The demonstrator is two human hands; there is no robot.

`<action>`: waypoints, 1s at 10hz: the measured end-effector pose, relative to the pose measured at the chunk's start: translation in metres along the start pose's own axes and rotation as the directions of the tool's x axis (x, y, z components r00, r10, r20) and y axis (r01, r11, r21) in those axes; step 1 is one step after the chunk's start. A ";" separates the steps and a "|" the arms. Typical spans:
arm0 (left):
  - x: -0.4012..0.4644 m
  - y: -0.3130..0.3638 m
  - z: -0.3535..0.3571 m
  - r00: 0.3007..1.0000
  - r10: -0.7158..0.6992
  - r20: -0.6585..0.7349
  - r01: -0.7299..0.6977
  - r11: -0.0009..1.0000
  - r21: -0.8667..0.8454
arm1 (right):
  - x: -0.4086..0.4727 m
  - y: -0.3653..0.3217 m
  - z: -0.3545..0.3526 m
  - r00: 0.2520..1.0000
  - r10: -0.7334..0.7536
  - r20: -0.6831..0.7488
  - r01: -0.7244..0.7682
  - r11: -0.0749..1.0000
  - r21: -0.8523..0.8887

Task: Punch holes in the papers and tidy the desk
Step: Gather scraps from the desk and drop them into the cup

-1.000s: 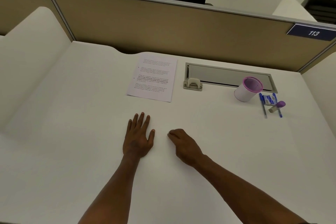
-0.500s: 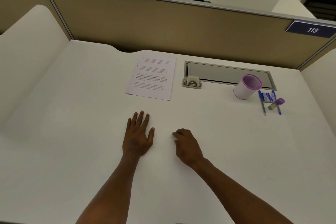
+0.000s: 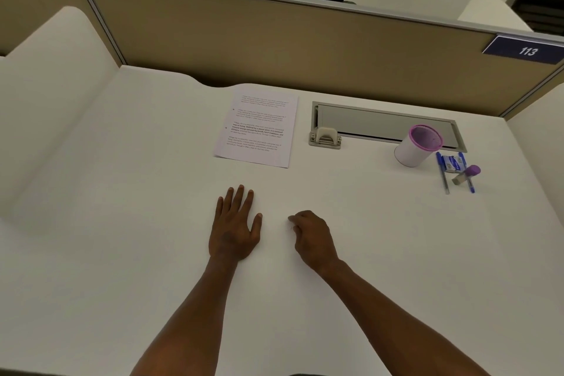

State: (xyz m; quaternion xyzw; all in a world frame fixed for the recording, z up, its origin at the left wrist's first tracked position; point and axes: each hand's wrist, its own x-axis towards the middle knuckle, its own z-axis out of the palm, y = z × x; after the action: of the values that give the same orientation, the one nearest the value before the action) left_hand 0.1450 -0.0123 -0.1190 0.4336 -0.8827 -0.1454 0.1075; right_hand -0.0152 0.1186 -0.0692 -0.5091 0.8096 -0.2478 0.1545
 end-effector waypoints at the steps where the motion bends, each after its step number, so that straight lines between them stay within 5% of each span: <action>1: 0.000 -0.001 0.001 1.000 0.002 0.004 -0.002 1.000 -0.015 | -0.006 -0.001 0.005 1.000 -0.010 -0.003 0.010 0.998 -0.058; 3: 0.000 -0.001 0.001 1.000 -0.001 0.005 0.001 1.000 -0.016 | -0.012 -0.013 0.013 0.996 -0.082 0.030 0.087 0.979 -0.183; 7: 0.000 -0.002 0.003 1.000 -0.004 0.005 0.004 1.000 0.000 | 0.012 -0.012 -0.013 0.903 -0.283 0.324 0.391 0.852 -0.347; 10: 0.000 -0.002 0.002 1.000 -0.002 0.011 0.002 1.000 -0.008 | 0.004 -0.020 0.000 0.942 -0.234 0.239 0.310 0.878 -0.365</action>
State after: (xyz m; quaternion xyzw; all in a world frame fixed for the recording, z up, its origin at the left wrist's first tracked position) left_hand 0.1455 -0.0132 -0.1219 0.4331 -0.8824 -0.1514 0.1041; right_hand -0.0019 0.1083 -0.0582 -0.6599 0.7447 -0.0484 0.0869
